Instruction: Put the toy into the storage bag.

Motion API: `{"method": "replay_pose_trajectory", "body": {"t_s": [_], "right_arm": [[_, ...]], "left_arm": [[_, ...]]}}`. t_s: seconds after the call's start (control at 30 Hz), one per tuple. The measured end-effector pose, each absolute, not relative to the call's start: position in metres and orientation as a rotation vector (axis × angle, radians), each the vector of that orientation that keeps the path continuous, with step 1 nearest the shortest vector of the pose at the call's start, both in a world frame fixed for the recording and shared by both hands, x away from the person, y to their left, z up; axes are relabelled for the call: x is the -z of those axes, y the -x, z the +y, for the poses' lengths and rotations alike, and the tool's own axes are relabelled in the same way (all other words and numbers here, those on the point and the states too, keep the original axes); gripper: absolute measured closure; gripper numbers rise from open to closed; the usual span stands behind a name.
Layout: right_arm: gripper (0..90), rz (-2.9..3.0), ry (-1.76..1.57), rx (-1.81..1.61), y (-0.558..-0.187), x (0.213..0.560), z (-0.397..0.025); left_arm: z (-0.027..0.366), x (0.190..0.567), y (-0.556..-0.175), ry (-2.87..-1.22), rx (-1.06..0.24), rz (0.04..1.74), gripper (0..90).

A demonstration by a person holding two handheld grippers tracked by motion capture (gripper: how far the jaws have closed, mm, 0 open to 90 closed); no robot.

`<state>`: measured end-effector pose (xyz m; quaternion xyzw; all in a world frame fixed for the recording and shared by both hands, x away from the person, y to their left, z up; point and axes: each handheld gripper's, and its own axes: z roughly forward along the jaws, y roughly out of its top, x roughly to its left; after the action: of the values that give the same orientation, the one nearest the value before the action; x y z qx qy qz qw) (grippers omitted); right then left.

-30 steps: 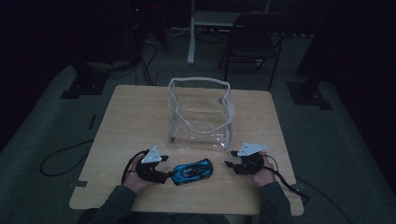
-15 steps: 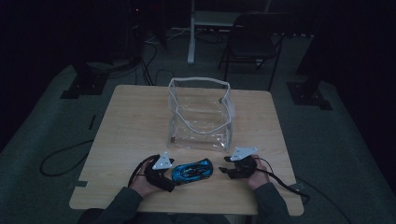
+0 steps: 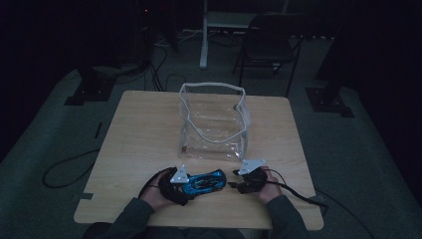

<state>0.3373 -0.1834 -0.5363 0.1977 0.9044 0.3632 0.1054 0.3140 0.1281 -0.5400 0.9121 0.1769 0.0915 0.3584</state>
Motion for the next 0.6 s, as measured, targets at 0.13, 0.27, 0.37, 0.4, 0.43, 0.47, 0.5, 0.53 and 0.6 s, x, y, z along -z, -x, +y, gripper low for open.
{"method": "replay_pose_trajectory", "body": {"t_s": [0.13,0.27,0.37,0.4,0.43,0.47,0.5,0.53,0.6], "right_arm": [[48.2,2.67,-0.571,-1.087,-0.3371,0.5364,-0.1829],[48.2,2.677,-0.57,-1.103,-0.3373,0.5368,-0.1821],[48.2,2.672,-0.57,-1.126,-0.3378,0.536,-0.1823],[48.2,2.672,-0.57,-1.127,-0.3379,0.536,-0.1823],[48.2,2.672,-0.569,-1.127,-0.3378,0.5362,-0.1822],[48.1,2.675,-0.566,-1.13,-0.3377,0.5363,-0.182],[48.0,2.678,-0.563,-1.134,-0.3375,0.5365,-0.1817],[47.7,2.683,-0.557,-1.137,-0.3374,0.5367,-0.1815],[46.5,2.69,-0.544,-1.125,-0.337,0.5364,-0.1792]], "left_arm": [[0.1297,0.5391,-0.3167,-2.364,-0.248,0.409,23.1],[0.1305,0.5385,-0.3179,-2.367,-0.288,0.374,23.6],[0.1318,0.5387,-0.3196,-2.366,-0.306,0.37,23.3],[0.1324,0.5386,-0.3202,-2.366,-0.31,0.371,23.2],[0.1329,0.5387,-0.3206,-2.364,-0.317,0.374,23.1],[0.1332,0.5389,-0.321,-2.358,-0.321,0.385,23.0],[0.1339,0.5388,-0.3216,-2.359,-0.327,0.388,22.8],[0.1349,0.5384,-0.3222,-2.361,-0.337,0.395,22.5],[0.1374,0.5374,-0.3233,-2.356,-0.358,0.417,22.2]]}}
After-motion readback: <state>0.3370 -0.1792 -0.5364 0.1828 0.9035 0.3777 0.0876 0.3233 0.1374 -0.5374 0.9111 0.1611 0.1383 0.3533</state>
